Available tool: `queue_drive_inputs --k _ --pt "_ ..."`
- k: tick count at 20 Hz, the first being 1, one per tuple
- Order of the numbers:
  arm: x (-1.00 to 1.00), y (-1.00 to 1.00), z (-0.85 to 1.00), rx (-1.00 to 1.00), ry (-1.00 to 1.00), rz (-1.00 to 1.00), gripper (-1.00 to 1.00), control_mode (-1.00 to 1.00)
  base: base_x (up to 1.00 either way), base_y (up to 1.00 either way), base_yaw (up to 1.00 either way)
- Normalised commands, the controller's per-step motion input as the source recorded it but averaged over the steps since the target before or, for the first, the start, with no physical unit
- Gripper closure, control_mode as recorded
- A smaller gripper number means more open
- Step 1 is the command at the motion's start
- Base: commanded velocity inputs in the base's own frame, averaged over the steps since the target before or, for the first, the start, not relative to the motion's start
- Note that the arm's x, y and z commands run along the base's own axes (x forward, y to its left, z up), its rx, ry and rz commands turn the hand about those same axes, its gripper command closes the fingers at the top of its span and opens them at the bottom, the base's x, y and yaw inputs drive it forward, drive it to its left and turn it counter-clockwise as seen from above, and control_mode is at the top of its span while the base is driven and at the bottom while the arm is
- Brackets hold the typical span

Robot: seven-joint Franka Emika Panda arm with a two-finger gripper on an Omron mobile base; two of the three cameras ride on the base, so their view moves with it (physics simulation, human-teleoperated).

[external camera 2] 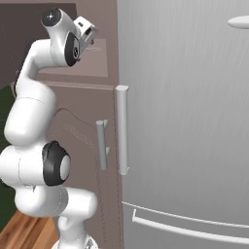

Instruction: Open the cabinet and setup a tea strainer by placing it in the bowl upright.

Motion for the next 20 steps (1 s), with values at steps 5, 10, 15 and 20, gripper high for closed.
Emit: queue_drive_inputs --k 5,10,15,20 --pt "0.27 -0.05 0.00 0.00 0.00 0.00 -1.00 -1.00 0.00 0.00 0.00" --pt "0.23 -0.04 0.00 0.00 0.00 0.00 -1.00 -1.00 0.00 0.00 0.00" --pt "0.11 0.00 0.00 0.00 0.00 0.01 -1.00 -1.00 0.00 0.00 0.00" --pt "0.00 0.00 0.00 0.00 -0.04 0.03 -1.00 -1.00 0.00 0.00 0.00"
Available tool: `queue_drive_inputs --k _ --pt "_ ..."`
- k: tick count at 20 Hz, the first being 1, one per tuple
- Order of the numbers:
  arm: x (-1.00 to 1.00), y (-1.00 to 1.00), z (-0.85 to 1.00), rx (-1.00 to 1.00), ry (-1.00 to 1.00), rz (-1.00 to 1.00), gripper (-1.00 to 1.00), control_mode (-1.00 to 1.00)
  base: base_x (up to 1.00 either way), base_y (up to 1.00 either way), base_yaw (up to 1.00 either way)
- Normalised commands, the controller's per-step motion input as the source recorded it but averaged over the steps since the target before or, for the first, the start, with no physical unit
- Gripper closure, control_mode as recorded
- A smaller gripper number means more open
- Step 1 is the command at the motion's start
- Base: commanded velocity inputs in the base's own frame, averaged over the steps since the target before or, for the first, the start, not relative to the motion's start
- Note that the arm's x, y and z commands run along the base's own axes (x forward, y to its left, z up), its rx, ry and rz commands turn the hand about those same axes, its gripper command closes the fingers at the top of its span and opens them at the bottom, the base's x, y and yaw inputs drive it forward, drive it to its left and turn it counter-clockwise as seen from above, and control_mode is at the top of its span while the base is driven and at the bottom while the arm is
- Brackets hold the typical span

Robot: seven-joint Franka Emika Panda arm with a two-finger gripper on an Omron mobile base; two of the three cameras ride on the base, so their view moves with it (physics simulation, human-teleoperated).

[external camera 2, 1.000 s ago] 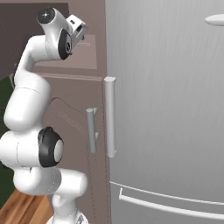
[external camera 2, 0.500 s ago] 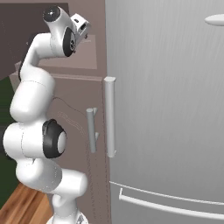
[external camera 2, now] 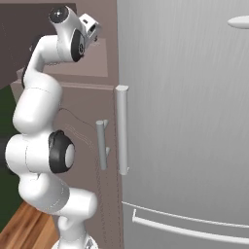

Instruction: Open the cabinet and setup a tea strainer by placing it in the bowl upright.

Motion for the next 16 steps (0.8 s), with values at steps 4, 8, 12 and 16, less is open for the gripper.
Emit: queue_drive_inputs --k 4,8,12,16 --pt "0.05 -0.07 0.00 0.00 -0.07 0.11 -1.00 -1.00 0.00 0.00 0.00" --pt "0.00 -0.09 0.00 0.00 -0.07 0.13 -1.00 -1.00 0.00 0.00 0.00" --pt "0.00 -0.05 0.00 0.00 -0.04 0.12 -1.00 -1.00 0.00 0.00 0.00" --pt "0.00 0.00 0.00 -0.04 0.00 0.09 -1.00 -1.00 0.00 0.00 0.00"
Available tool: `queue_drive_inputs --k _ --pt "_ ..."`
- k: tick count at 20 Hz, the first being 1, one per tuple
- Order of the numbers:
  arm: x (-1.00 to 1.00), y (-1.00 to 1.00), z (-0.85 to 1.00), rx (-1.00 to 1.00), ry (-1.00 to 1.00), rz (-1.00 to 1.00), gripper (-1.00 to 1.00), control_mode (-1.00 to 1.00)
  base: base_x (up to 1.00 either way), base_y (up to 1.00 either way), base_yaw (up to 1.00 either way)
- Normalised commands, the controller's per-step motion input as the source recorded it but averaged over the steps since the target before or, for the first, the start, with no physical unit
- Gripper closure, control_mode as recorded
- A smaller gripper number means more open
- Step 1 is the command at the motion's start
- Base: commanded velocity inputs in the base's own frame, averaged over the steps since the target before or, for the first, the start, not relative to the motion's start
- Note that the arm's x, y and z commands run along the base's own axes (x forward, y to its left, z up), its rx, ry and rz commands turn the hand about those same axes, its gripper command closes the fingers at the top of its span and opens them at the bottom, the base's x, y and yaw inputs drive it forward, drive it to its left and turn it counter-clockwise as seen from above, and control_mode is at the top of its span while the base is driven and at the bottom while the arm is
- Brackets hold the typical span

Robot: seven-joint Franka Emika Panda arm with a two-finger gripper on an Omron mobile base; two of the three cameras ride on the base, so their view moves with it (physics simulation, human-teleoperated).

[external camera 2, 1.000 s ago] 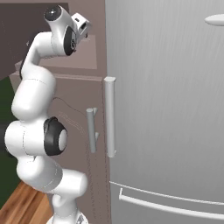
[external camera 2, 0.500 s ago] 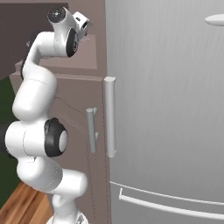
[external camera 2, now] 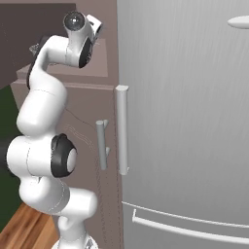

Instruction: Open the cabinet and setup a tea strainer by placing it in the bowl upright.

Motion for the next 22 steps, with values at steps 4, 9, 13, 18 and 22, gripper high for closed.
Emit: queue_drive_inputs --k 4,9,13,18,22 --pt "0.00 0.00 0.00 -0.07 0.00 0.06 -1.00 -1.00 0.00 0.00 0.00" --pt "0.04 0.00 0.00 -0.08 0.00 0.06 -1.00 -1.00 0.00 0.00 0.00" --pt "0.02 0.02 0.00 -0.05 -0.02 0.07 -1.00 -1.00 0.00 0.00 0.00" --pt "0.01 0.01 0.00 -0.04 -0.09 0.09 -1.00 -1.00 0.00 0.00 0.00" --pt "0.08 0.00 0.00 -0.01 -0.06 0.11 -1.00 -1.00 0.00 0.00 0.00"
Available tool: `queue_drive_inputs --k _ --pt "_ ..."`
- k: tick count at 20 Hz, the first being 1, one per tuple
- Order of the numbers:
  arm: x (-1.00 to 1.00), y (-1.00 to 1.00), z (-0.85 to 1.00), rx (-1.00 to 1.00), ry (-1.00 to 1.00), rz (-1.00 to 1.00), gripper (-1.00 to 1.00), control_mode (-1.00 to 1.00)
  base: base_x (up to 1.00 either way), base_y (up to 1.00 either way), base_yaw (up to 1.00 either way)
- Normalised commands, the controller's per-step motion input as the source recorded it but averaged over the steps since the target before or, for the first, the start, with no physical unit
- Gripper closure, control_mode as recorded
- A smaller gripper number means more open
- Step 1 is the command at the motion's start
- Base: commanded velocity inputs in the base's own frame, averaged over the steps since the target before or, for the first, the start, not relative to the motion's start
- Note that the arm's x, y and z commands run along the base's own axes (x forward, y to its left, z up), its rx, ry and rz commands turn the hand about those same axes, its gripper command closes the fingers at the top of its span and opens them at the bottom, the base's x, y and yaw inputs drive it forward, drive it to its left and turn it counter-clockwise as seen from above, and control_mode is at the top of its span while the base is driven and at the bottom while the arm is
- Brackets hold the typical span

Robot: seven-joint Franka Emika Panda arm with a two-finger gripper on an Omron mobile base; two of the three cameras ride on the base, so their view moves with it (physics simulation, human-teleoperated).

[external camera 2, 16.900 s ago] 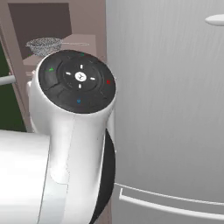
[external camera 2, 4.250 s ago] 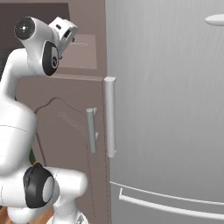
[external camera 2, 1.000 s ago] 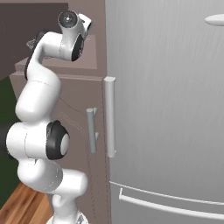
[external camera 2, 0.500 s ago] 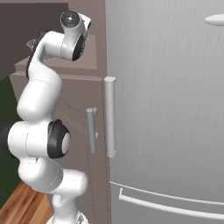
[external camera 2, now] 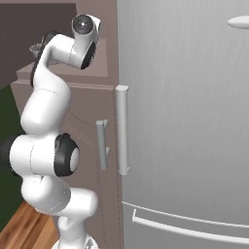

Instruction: Open the cabinet and setup a tea strainer by placing it in the bowl upright.

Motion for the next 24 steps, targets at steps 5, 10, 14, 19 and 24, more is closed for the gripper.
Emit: queue_drive_inputs --k 5,10,14,19,24 --pt "0.07 0.00 0.00 -0.01 -0.06 0.11 -1.00 -1.00 0.00 0.00 0.00" --pt "0.06 0.00 0.00 -0.01 -0.05 0.10 -1.00 -1.00 0.00 0.00 0.00" --pt "0.12 0.00 0.00 0.00 -0.02 0.10 -1.00 -1.00 0.00 0.00 0.00" --pt "0.07 0.00 0.00 0.00 -0.01 0.10 -1.00 -1.00 0.00 0.00 0.00" --pt "0.01 0.04 0.00 0.00 0.00 0.10 -1.00 -1.00 0.00 0.00 0.00"
